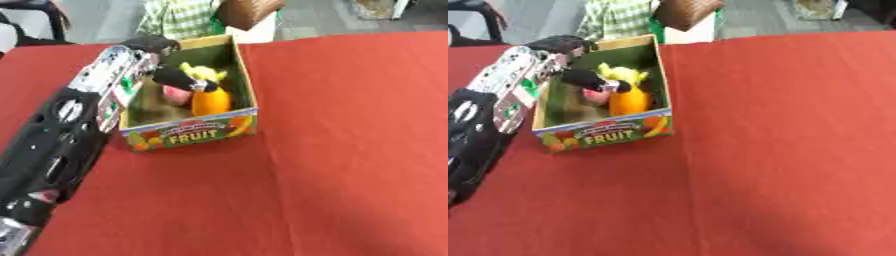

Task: Pick up objects on the table and place them in the box.

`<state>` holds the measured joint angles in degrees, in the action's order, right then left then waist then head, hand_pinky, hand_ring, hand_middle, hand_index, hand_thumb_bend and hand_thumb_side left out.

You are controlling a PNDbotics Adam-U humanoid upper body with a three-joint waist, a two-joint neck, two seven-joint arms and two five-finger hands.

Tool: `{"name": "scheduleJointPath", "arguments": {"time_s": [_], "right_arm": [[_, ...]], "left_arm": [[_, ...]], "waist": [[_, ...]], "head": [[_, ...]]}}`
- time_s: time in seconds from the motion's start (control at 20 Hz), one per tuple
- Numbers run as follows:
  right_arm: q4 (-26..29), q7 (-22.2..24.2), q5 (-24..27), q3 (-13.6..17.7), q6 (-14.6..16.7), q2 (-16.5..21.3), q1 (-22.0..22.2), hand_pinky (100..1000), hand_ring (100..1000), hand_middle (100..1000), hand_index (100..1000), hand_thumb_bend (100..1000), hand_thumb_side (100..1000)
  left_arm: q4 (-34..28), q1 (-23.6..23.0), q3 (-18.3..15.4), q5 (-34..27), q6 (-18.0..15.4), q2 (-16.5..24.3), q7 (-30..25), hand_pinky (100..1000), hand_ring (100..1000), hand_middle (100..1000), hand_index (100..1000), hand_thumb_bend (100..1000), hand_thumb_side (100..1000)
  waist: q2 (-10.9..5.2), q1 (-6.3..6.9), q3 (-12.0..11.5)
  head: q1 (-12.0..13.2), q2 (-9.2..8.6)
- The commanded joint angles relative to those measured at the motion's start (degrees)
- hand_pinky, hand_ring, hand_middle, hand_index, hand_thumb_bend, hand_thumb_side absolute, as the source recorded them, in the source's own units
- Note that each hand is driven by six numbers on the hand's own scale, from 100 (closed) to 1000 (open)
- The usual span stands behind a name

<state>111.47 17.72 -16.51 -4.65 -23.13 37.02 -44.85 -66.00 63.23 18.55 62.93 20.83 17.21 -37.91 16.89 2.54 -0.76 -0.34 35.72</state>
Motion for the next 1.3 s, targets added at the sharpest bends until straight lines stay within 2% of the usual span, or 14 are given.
{"name": "scheduleJointPath", "arguments": {"time_s": [0.05,0.35,0.4,0.55,0.6,0.7,0.75,0.85,0.95,1.0,1.1,1.2,1.3], "right_arm": [[0.96,-0.20,0.30,0.75,-0.16,0.96,-0.66,894,904,807,952,526,1000],[0.99,-0.49,0.35,0.90,-0.33,1.01,-0.53,895,904,807,952,523,1000],[1.02,-0.62,0.40,0.94,-0.39,1.03,-0.50,895,904,807,953,523,1000],[1.26,-1.32,0.69,1.20,-0.68,1.19,-0.39,895,904,807,954,515,1000],[1.40,-1.65,0.81,1.32,-0.81,1.27,-0.34,894,903,806,954,481,1000],[1.73,-2.36,1.07,1.48,-1.23,1.41,-0.23,894,903,806,954,462,1000],[1.89,-2.69,1.17,1.55,-1.45,1.48,-0.17,894,902,806,955,363,1000],[2.53,-3.85,1.83,1.87,-1.98,1.65,0.04,896,901,803,956,230,1000],[2.98,-6.01,3.19,2.25,-2.44,1.96,0.25,897,898,800,957,147,1000],[3.05,-7.25,4.02,2.33,-2.49,2.12,0.34,898,895,798,956,100,1000],[3.10,-10.73,6.32,2.64,-1.88,2.52,0.72,897,893,797,955,100,1000],[3.12,-15.22,9.23,2.98,-0.58,2.77,1.15,879,867,769,927,100,1000],[3.12,-21.53,13.34,3.42,1.30,2.81,1.66,875,862,763,921,100,1000]], "left_arm": [[-1.52,0.84,-0.70,-0.68,0.64,1.74,0.31,763,917,906,1000,857,888],[-5.84,0.51,-1.12,-2.59,0.96,2.90,2.47,759,904,894,999,742,896],[-7.26,0.38,-1.29,-3.01,1.01,3.30,2.87,755,896,885,990,686,896],[-13.26,-0.36,-2.44,-4.51,1.49,4.87,4.75,747,878,868,973,597,922],[-15.78,-0.79,-3.06,-5.16,1.75,5.46,5.64,741,864,856,963,537,960],[-20.49,-1.86,-4.11,-6.63,2.54,6.62,7.20,740,860,852,960,526,963],[-22.53,-2.26,-4.58,-7.14,2.93,7.21,7.94,725,834,826,934,404,983],[-28.37,-3.83,-6.27,-8.11,3.63,8.92,10.81,712,810,805,918,357,1000],[-34.88,-6.15,-8.30,-9.62,5.19,10.70,14.77,696,785,786,905,236,1000],[-37.63,-7.24,-9.09,-10.92,6.27,11.39,16.77,674,757,764,886,118,1000],[-43.88,-10.03,-11.27,-14.40,9.11,12.97,22.86,664,746,755,883,100,1000],[-47.46,-12.81,-13.24,-19.52,11.01,14.21,31.37,593,678,695,859,102,1000],[-48.32,-15.24,-14.62,-26.24,9.42,15.23,42.22,578,666,684,849,123,1000]], "waist": [[-1.32,-0.14,-0.07],[-1.47,-0.14,-0.26],[-1.49,-0.13,-0.30],[-1.56,-0.11,-0.52],[-1.58,-0.11,-0.61],[-1.60,-0.10,-0.72],[-1.63,-0.11,-0.80],[-1.66,-0.10,-1.04],[-1.64,-0.06,-1.29],[-1.63,-0.04,-1.40],[-1.58,0.03,-1.71],[-1.56,0.02,-1.97],[-1.55,-0.06,-2.11]], "head": [[0.15,0.06],[-0.05,0.05],[-0.07,0.06],[-0.13,0.06],[-0.14,0.06],[-0.11,0.05],[-0.10,0.06],[-0.12,0.06],[-0.17,0.00],[-0.20,-0.03],[-0.27,-0.08],[-0.22,-0.10],[-0.27,-0.16]]}}
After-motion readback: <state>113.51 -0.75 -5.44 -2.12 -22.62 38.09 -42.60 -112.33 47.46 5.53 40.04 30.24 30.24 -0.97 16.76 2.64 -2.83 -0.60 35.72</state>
